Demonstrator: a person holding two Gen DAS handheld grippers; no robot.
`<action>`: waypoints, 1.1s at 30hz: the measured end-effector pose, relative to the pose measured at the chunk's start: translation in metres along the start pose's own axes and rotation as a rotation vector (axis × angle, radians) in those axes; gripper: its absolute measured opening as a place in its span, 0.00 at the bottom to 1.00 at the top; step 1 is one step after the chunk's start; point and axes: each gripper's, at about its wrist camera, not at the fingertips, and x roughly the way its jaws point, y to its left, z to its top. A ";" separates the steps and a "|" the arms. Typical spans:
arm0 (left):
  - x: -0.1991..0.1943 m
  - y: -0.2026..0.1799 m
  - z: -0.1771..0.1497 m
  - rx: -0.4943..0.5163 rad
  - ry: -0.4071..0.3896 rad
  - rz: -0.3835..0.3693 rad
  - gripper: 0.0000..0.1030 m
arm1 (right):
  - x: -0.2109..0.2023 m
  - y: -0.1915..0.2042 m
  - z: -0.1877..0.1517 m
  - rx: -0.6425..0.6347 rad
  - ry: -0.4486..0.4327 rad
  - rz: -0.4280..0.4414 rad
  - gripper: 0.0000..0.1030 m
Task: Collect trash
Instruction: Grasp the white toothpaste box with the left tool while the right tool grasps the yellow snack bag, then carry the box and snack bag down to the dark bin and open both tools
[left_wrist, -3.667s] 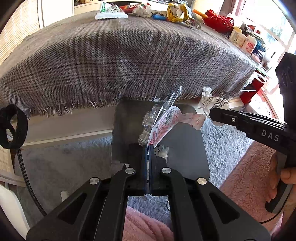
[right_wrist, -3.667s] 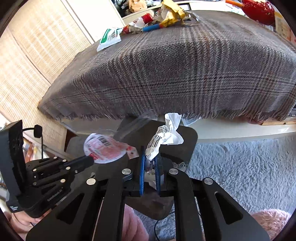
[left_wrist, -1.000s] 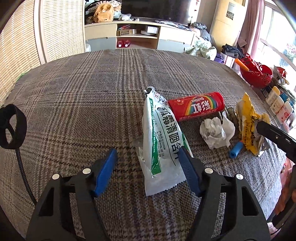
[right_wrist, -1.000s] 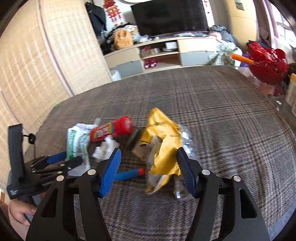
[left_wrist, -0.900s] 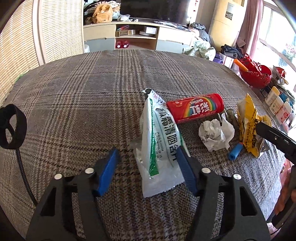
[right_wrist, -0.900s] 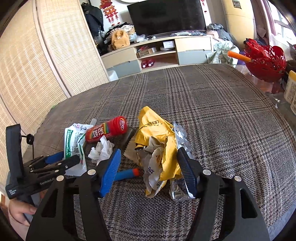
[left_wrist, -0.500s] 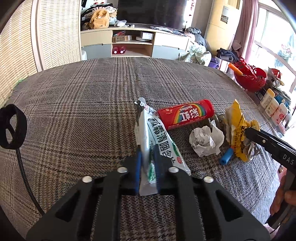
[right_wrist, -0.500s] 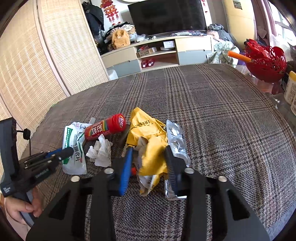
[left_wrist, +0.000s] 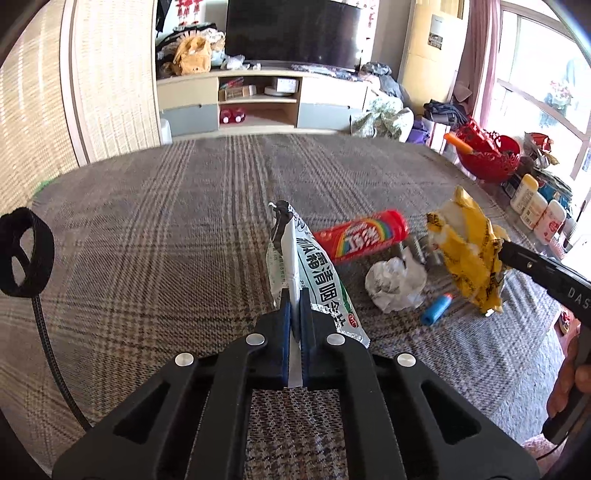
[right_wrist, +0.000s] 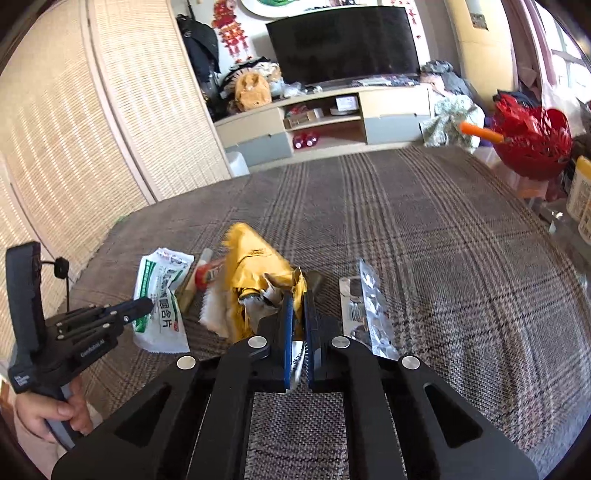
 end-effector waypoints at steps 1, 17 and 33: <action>-0.005 -0.001 0.002 0.003 -0.008 0.002 0.03 | -0.002 0.000 0.001 0.002 -0.003 0.002 0.07; -0.128 -0.035 0.010 0.046 -0.130 0.029 0.03 | -0.091 0.024 0.007 -0.028 -0.091 0.023 0.07; -0.235 -0.072 -0.080 0.049 -0.168 0.024 0.03 | -0.178 0.048 -0.064 -0.074 -0.068 0.022 0.07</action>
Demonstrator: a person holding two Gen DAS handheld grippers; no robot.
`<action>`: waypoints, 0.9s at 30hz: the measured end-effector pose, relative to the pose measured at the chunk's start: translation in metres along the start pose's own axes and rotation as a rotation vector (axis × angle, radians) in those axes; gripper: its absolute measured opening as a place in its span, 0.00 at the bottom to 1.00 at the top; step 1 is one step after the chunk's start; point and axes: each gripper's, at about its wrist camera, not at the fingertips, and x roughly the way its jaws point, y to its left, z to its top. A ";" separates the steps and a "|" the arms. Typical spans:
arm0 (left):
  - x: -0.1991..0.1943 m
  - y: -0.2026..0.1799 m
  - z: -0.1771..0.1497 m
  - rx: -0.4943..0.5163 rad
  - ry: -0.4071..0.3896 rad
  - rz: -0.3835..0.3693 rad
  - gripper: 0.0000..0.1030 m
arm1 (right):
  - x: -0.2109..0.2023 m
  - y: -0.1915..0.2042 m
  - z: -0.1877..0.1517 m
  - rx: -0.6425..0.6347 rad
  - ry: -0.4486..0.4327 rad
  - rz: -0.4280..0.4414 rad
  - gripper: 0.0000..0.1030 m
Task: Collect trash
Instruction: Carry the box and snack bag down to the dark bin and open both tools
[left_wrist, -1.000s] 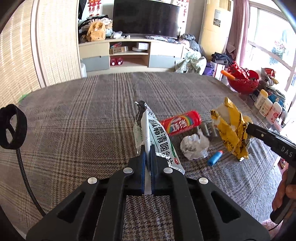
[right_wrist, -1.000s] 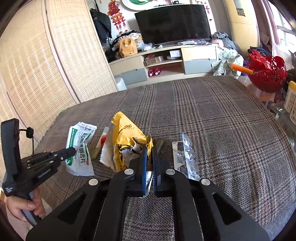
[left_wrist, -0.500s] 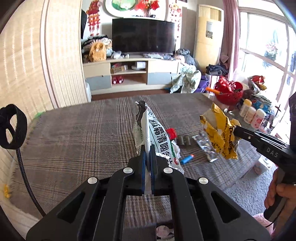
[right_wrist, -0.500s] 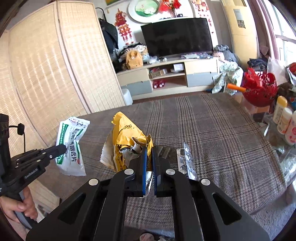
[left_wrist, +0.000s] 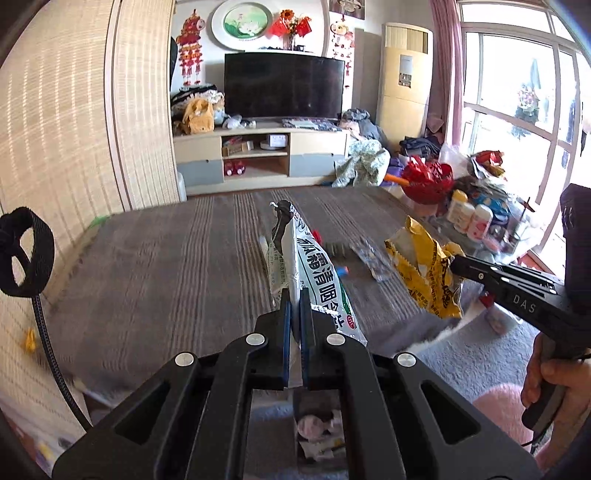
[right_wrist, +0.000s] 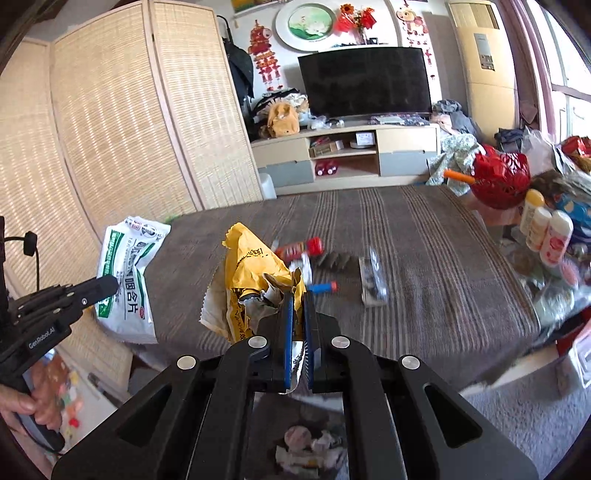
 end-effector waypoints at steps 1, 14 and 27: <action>-0.002 -0.002 -0.007 -0.002 0.007 -0.005 0.03 | 0.000 -0.001 -0.006 0.002 0.008 -0.002 0.07; 0.036 -0.030 -0.108 0.003 0.159 -0.061 0.03 | 0.034 -0.016 -0.100 0.019 0.153 -0.052 0.07; 0.102 -0.031 -0.182 -0.057 0.296 -0.115 0.03 | 0.078 -0.028 -0.162 0.082 0.254 -0.040 0.07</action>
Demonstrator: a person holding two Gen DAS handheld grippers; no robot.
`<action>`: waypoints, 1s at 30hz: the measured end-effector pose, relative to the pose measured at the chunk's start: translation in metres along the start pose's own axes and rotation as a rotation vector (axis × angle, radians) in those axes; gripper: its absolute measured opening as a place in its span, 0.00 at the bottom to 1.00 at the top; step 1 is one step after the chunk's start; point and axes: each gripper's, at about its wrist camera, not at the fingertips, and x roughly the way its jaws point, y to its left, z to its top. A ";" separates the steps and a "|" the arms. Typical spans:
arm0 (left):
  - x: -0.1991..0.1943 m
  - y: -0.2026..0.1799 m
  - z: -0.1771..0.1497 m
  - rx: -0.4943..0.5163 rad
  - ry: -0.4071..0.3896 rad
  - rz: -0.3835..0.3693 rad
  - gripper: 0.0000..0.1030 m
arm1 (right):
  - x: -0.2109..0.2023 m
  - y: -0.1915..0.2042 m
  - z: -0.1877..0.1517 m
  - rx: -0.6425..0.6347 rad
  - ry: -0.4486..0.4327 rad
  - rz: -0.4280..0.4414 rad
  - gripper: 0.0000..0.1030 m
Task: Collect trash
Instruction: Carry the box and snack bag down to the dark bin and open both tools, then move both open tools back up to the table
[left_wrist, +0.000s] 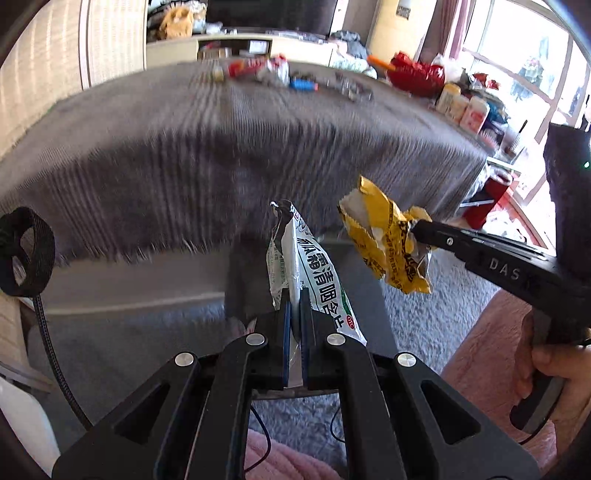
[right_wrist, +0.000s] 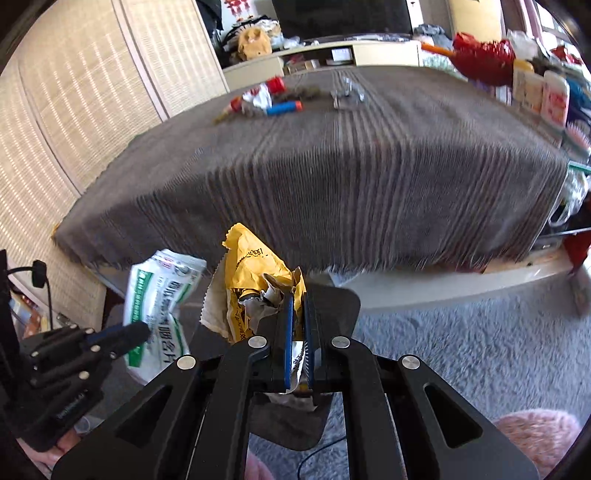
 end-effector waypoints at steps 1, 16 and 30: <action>0.006 0.001 -0.003 -0.006 0.017 -0.003 0.03 | 0.003 -0.001 -0.001 0.003 0.006 0.001 0.07; 0.043 0.007 -0.011 -0.043 0.129 -0.035 0.10 | 0.031 -0.008 0.000 0.065 0.077 0.048 0.13; 0.030 0.008 -0.006 -0.030 0.087 0.009 0.71 | 0.025 -0.007 0.000 0.046 0.051 -0.012 0.91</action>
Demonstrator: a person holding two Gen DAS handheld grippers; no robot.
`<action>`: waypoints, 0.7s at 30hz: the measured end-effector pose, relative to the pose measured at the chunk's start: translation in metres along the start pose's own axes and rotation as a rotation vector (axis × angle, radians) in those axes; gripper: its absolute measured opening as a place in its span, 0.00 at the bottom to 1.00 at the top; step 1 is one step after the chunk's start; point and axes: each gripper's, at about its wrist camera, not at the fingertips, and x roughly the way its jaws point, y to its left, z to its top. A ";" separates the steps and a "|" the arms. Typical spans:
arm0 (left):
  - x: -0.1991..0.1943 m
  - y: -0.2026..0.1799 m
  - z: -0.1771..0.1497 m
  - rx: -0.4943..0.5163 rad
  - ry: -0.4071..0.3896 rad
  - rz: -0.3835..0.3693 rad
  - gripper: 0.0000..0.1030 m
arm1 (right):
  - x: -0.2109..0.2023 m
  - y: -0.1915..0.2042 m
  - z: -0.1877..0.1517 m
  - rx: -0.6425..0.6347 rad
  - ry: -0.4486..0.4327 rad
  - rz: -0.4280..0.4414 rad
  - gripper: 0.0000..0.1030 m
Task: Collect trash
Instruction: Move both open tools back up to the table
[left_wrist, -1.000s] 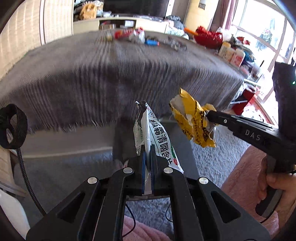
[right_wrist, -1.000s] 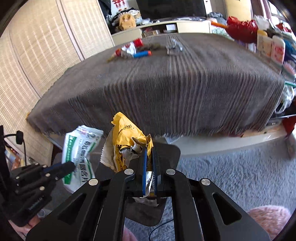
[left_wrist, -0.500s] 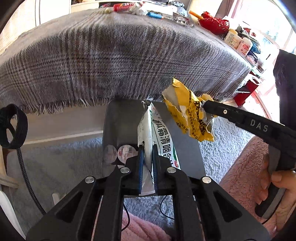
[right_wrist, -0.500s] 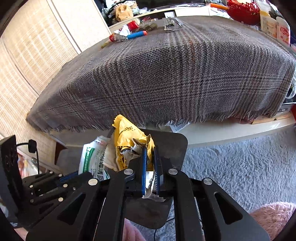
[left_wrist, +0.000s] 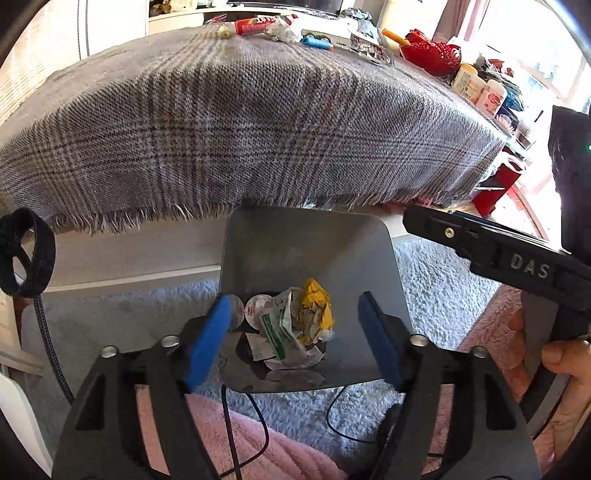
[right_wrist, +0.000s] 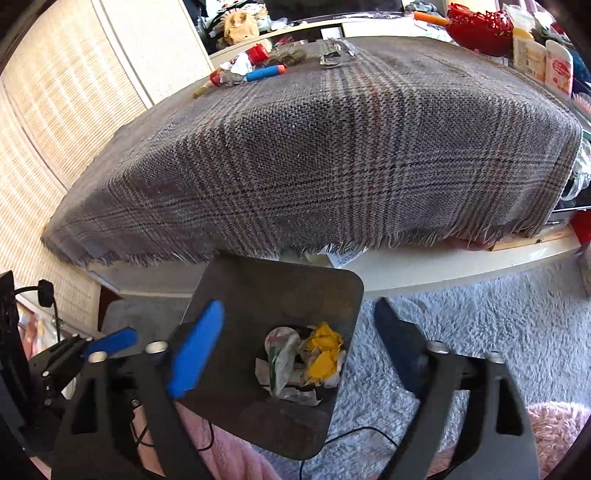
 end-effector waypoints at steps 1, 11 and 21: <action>-0.001 0.000 0.001 0.001 -0.003 0.005 0.75 | -0.001 0.000 0.000 0.002 -0.001 0.001 0.92; -0.041 0.011 0.038 -0.010 -0.112 0.053 0.88 | -0.045 -0.012 0.047 0.072 -0.102 0.051 0.97; -0.063 0.017 0.114 -0.012 -0.198 0.049 0.88 | -0.061 -0.020 0.126 0.038 -0.207 -0.021 0.97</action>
